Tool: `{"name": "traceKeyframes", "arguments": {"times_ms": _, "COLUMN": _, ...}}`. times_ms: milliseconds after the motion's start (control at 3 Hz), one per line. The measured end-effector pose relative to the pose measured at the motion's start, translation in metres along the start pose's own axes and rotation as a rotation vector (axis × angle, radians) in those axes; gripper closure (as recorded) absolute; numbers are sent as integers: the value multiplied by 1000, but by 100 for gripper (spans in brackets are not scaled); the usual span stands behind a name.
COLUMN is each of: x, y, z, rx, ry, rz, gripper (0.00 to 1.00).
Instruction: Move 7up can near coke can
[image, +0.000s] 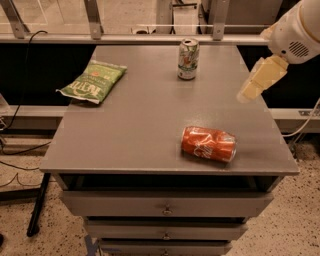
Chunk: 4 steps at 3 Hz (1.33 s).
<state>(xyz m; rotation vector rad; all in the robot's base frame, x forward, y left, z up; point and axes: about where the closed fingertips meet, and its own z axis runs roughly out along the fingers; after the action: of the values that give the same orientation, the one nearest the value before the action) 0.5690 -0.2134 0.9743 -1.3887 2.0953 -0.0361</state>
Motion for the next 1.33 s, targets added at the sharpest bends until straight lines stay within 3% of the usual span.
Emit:
{"name": "traceKeyframes", "arguments": {"times_ms": 333, "x": -23, "y": -42, "z": 38, "rx": 51, "ry": -101, "rz": 63, "gripper": 0}}
{"name": "traceKeyframes", "arguments": {"times_ms": 667, "x": -44, "y": -86, "z": 95, "rx": 56, "ry": -275, "rz": 163, "gripper": 0}}
{"name": "traceKeyframes", "arguments": {"times_ms": 1333, "x": -73, "y": -113, "z": 167, "rx": -13, "ry": -484, "rz": 252, "gripper": 0}}
